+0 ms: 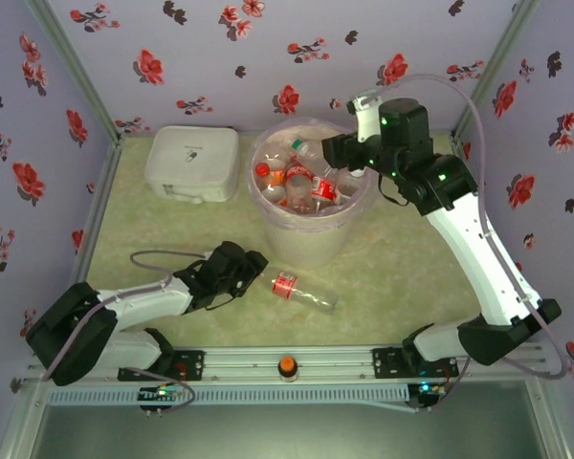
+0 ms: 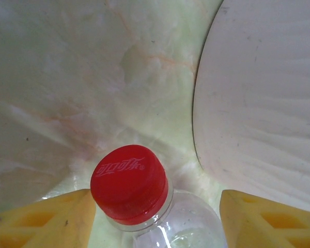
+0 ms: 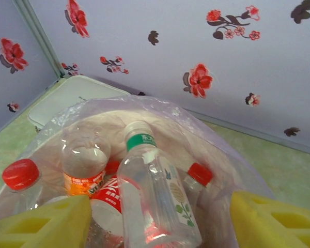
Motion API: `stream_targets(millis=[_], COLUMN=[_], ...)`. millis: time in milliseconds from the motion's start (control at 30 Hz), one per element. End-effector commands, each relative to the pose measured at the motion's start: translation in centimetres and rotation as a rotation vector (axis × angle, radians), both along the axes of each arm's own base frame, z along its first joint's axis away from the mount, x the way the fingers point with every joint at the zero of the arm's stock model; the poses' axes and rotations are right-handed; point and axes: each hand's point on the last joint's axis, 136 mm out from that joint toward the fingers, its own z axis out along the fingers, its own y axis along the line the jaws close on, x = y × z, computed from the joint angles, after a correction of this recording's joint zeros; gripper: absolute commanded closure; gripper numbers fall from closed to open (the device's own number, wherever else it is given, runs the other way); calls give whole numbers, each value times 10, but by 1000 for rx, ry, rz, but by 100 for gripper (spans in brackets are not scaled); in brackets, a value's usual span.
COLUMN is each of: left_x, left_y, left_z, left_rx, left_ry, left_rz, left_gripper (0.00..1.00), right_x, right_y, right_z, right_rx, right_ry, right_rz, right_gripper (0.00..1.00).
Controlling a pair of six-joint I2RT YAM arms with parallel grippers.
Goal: Put the plastic bottles in the bin
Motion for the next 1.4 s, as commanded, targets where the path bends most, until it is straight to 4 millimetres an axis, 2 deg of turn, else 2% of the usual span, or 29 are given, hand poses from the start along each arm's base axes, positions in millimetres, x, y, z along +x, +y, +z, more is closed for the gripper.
stream_targets(millis=[0, 167, 367, 500, 567, 600, 733, 833, 900, 967, 1100, 1367], left_x=[5, 10, 19, 20, 18, 16, 8, 3, 2, 1, 3, 11], left_y=[1, 17, 51, 74, 78, 77, 52, 26, 11, -1, -15, -29], left_z=[5, 25, 57, 72, 76, 76, 62, 53, 50, 45, 34, 10], left_rx=[-6, 33, 64, 92, 82, 68, -50, -128, -158, -168, -185, -207], left_ry=[-33, -75, -140, -168, -172, -161, -109, -82, -71, -61, -44, -16], left_rz=[27, 48, 105, 145, 156, 159, 139, 129, 124, 124, 147, 190], left_gripper=[44, 59, 75, 79, 78, 73, 38, 20, 12, 9, 10, 23], right_x=[4, -2, -7, -9, -11, -13, -15, -16, -16, -16, -15, -15], right_y=[-11, -22, -36, -41, -39, -38, -41, -45, -46, -46, -47, -51], right_z=[-4, -8, -13, -14, -16, -17, -21, -23, -24, -24, -27, -32], right_rx=[19, 33, 43, 50, 55, 57, 47, 41, 42, 40, 32, 15], right_ry=[4, 9, 11, 13, 25, 29, 25, 29, 29, 29, 35, 36], right_rz=[-52, -71, -99, -106, -90, -80, -88, -100, -103, -105, -112, -124], right_gripper=[28, 28, 28, 28, 28, 28, 28, 28, 28, 28, 28, 28])
